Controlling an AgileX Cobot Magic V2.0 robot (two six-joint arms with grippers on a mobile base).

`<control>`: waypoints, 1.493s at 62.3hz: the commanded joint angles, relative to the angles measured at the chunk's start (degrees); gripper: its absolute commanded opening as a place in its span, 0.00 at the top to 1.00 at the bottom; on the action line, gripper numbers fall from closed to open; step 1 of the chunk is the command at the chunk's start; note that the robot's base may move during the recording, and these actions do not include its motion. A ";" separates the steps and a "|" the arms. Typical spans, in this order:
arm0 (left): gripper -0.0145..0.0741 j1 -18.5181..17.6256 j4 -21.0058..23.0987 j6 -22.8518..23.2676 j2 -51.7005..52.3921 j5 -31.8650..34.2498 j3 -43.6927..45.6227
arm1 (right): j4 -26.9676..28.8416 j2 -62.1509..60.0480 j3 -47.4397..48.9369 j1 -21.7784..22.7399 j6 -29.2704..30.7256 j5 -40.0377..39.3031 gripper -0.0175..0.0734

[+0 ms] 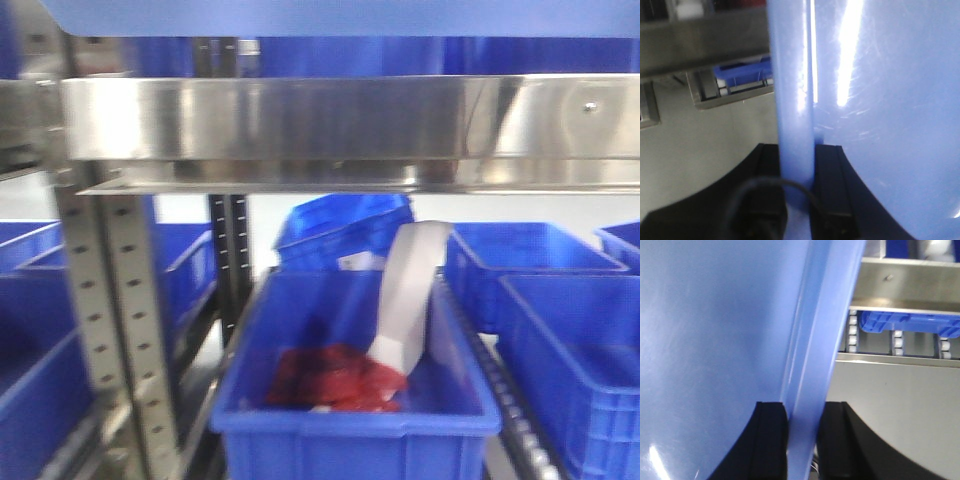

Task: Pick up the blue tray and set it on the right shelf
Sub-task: 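Drive up to the rack holding the tray above the upper shelf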

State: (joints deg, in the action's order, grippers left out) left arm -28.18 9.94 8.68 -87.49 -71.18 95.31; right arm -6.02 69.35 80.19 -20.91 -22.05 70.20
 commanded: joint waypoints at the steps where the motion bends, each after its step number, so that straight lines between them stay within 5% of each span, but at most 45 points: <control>1: 0.89 -0.59 0.68 -1.54 2.29 -5.41 1.87 | -1.05 -1.62 1.74 0.22 1.76 -3.77 0.75; 93: 0.89 -0.59 0.68 -1.54 2.29 -5.41 1.87 | -1.05 -1.62 1.74 0.22 1.76 -3.77 0.75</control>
State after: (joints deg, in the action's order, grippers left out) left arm -28.18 9.94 8.68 -87.49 -71.18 95.31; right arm -6.02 69.35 80.19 -20.91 -22.05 70.20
